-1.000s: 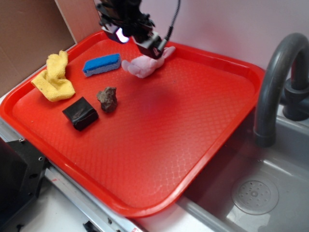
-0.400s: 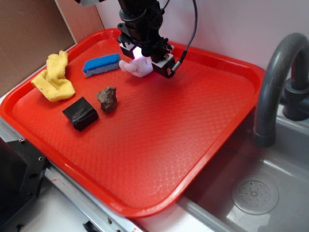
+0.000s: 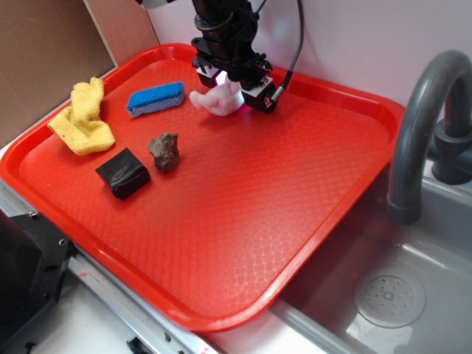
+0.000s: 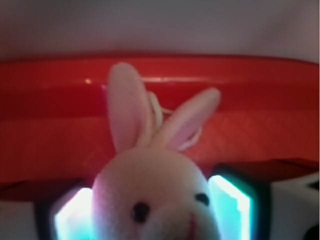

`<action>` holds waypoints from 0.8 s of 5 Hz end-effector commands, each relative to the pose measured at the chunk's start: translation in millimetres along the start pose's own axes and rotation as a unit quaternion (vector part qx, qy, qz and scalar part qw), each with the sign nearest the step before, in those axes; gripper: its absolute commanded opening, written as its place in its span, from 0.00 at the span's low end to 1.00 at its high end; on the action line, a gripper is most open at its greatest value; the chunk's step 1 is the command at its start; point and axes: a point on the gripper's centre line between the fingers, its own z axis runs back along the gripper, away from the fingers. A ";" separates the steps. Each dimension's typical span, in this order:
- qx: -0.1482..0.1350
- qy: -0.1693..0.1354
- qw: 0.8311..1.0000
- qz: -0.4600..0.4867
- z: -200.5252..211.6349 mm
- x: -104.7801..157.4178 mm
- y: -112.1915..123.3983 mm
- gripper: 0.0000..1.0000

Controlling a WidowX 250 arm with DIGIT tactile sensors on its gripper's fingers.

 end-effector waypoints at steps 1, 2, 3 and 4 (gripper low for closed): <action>-0.007 -0.005 1.000 -0.007 27.5 -2.1 3.1 0.00; 0.016 -0.022 1.000 0.002 81.7 -18.2 -6.3 0.00; -0.023 -0.009 1.000 0.003 127.9 -32.8 -11.5 0.00; -0.086 0.003 0.996 -0.009 183.2 -69.2 -8.8 0.00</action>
